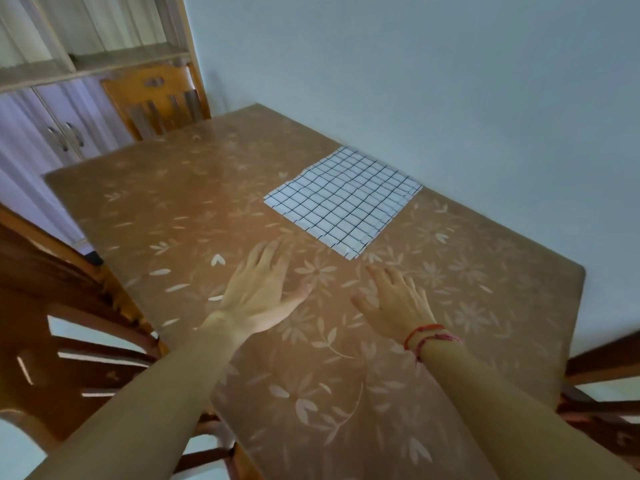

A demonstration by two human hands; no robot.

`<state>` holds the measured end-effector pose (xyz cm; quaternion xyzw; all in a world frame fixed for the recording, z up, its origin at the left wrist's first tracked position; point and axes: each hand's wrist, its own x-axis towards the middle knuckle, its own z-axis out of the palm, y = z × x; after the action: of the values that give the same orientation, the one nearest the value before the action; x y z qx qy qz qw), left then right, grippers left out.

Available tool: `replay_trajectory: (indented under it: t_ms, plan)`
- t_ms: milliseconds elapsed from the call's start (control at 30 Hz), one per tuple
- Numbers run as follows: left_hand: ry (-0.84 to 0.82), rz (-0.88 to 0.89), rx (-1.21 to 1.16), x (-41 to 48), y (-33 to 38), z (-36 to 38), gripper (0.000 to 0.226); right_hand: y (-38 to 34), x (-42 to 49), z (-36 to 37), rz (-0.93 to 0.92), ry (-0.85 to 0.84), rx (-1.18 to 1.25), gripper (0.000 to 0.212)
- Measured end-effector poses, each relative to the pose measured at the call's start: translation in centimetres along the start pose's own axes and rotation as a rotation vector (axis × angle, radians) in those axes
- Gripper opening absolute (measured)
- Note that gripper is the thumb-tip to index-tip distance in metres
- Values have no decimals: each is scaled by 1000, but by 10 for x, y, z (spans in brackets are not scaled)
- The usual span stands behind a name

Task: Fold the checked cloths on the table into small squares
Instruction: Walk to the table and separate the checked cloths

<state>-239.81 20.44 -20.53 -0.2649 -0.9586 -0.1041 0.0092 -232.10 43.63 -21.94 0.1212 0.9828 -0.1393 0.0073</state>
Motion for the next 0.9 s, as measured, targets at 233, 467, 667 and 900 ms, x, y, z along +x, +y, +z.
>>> replay_trajectory:
  t_ms: [233,467,667,900]
  plan:
    - [-16,49,5,65,-12,58,79,24,60,35,12,-6,-9,62]
    - [-26,78,41,125,-23,114,79,46,127,74,4,-10,-56,66]
    - [-25,78,5,160,-27,157,77,51,173,105,-45,-2,-85,67]
    - [-49,77,14,183,-26,184,78,62,211,133,-90,-19,-143,73]
